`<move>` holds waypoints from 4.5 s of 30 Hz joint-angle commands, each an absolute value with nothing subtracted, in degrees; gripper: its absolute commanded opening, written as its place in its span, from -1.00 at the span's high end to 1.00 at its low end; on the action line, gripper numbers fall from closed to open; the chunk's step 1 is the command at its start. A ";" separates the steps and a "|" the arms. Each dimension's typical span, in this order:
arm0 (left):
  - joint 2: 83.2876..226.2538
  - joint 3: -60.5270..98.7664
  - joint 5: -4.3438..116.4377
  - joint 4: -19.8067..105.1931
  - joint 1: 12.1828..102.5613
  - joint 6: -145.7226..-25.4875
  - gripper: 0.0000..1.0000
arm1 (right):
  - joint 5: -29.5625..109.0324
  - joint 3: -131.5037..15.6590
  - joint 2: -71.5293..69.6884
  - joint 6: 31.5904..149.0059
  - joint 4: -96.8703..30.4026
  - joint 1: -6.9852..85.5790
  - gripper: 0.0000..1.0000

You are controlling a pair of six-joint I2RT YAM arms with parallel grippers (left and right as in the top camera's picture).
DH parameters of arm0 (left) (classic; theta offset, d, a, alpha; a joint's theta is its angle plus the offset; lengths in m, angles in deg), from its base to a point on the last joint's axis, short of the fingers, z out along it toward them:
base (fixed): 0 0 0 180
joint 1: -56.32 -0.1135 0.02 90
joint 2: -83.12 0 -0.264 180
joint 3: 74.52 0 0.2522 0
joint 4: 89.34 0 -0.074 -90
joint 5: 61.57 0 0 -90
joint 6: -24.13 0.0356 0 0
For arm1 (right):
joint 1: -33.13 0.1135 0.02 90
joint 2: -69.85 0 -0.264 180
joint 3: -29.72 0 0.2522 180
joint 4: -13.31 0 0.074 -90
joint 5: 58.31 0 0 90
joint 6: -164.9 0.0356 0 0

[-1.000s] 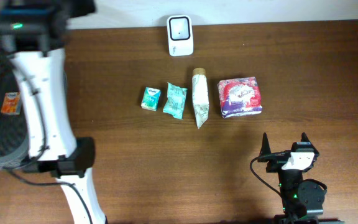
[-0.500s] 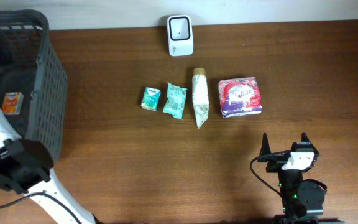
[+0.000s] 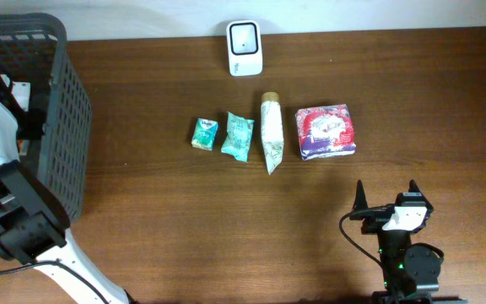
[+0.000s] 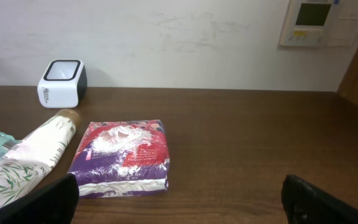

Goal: Scan the item barcode
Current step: 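Reach the left gripper into the basket and grasp the orange tissue pack, then place the orange tissue pack left of the teal pack and withdraw, then move the right gripper over the red floral package to grasp it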

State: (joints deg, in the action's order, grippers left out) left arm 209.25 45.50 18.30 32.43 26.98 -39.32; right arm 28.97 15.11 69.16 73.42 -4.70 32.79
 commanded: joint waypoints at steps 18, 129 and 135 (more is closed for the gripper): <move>213.23 44.30 18.32 33.44 25.01 -41.25 1.00 | 29.08 15.64 69.54 73.84 -4.92 33.12 -0.97; 204.07 87.51 20.03 -16.70 65.93 -81.22 -0.99 | 40.77 -32.34 41.45 52.53 -5.97 33.10 -0.97; 204.07 87.51 20.03 -16.70 65.93 -81.22 -0.98 | 39.18 -73.82 -2.40 52.25 -54.45 33.08 -0.97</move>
